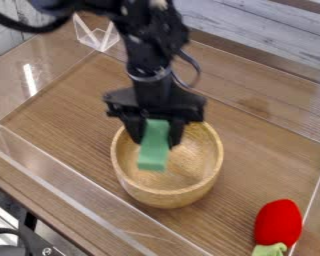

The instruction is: Remove the green block from the brown bowl and put it on the table

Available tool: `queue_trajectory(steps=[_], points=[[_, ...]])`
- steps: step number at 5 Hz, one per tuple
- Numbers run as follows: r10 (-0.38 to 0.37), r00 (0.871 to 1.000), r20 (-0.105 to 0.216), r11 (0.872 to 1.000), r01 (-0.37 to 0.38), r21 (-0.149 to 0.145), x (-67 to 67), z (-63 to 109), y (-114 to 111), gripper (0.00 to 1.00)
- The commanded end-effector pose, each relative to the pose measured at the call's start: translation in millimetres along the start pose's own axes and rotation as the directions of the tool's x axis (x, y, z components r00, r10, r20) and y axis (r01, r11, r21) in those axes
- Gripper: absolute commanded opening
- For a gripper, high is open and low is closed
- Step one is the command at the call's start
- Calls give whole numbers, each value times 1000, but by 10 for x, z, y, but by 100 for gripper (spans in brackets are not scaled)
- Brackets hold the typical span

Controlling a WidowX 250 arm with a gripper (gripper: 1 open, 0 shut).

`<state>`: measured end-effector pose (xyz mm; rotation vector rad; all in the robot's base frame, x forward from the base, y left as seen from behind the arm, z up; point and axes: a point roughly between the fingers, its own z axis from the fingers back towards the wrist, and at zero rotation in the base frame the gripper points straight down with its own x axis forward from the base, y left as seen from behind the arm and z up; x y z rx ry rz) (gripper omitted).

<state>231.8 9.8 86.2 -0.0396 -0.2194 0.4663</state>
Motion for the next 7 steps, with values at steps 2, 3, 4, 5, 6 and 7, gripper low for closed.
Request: queue_trajectory(steps=[2, 3, 4, 5, 6, 7], points=[[27, 998, 49, 999, -28, 20, 305, 80, 425, 0], [19, 999, 41, 999, -20, 34, 310, 25, 548, 0], [9, 1000, 30, 999, -10, 51, 298, -40, 614, 0], [1, 1000, 17, 998, -2, 68, 285, -99, 662, 0], [-11, 1000, 4, 996, 11, 83, 280, -164, 713, 0], [-19, 1000, -10, 995, 20, 97, 275, -218, 754, 0]])
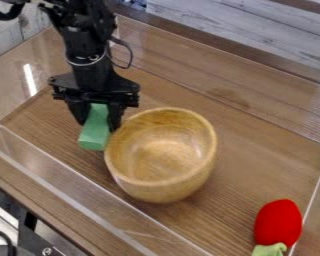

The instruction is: Remove the green block from the brown bowl and put it on the table

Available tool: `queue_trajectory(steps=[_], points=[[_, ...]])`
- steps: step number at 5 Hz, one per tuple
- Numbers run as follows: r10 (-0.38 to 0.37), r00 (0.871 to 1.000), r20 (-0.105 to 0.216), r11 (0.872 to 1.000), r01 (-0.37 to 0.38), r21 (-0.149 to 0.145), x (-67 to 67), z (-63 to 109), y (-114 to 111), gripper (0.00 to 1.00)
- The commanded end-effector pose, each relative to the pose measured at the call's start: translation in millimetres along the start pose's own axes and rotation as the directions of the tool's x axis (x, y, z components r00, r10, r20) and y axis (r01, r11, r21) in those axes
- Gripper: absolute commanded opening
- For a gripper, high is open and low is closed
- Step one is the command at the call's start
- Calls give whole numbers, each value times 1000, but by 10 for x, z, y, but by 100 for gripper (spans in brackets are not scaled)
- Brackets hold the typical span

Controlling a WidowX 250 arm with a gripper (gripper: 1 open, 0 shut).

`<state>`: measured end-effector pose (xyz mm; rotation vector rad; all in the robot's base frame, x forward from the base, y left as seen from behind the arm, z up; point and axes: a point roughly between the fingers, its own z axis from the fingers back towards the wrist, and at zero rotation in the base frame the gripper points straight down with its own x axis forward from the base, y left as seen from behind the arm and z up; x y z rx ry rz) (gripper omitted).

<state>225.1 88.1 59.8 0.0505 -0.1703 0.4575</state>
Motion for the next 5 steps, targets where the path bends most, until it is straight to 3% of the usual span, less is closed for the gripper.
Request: queue_trajectory(steps=[1, 2, 3, 5], points=[[-6, 1000, 7, 1000, 6, 14, 32, -45, 39, 0], [-7, 1000, -1, 1000, 7, 23, 63, -112, 74, 0], [-8, 1000, -7, 1000, 8, 30, 97, -170, 102, 100], [4, 1000, -25, 999, -3, 50, 86, -317, 135, 100]])
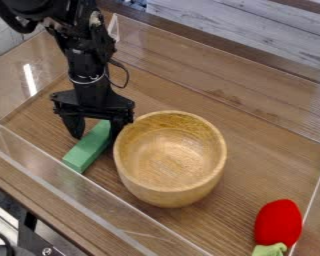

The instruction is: Remove the green block from the brown bowl and put it on the table

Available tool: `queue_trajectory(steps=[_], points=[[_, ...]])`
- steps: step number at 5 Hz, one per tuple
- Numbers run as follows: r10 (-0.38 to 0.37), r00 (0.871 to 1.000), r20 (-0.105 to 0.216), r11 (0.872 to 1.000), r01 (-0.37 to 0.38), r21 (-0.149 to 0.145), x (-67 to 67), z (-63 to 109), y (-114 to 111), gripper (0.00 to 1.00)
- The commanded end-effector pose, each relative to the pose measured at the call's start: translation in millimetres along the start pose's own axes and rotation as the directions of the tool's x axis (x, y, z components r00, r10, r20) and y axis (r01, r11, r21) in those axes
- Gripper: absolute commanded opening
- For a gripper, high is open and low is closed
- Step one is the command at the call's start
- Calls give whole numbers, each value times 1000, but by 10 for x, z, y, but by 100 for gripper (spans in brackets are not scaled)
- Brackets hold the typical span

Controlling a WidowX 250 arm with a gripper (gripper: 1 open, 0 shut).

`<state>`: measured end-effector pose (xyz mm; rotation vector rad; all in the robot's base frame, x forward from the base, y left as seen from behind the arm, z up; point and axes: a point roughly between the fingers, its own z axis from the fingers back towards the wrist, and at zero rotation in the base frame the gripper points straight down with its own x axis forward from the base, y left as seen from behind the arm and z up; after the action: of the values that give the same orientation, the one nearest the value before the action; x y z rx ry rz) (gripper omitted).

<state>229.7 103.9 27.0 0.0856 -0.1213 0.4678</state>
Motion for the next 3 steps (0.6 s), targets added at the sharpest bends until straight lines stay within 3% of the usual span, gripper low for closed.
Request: queue_trajectory(steps=[1, 3], points=[[5, 1000, 4, 1000, -5, 15, 22, -51, 32, 100], [10, 1000, -19, 999, -9, 32, -4, -17, 35, 100]])
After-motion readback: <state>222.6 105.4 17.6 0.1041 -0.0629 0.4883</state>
